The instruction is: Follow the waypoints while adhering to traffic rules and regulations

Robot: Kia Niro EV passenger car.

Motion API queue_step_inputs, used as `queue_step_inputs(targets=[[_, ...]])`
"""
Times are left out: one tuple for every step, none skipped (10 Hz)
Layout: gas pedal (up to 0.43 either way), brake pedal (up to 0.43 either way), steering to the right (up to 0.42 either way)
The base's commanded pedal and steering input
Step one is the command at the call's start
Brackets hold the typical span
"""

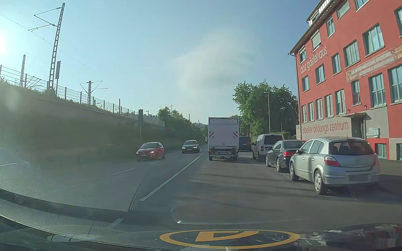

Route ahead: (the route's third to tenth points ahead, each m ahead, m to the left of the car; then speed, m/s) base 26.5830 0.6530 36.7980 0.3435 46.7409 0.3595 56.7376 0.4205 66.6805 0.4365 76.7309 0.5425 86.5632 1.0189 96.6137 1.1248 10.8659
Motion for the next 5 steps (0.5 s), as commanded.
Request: queue_step_inputs(targets=[[0.169, 0.000, -0.003], [0.169, 0.000, -0.001], [0.169, 0.000, -0.001], [0.169, 0.000, 0.000], [0.157, 0.000, 0.001]])
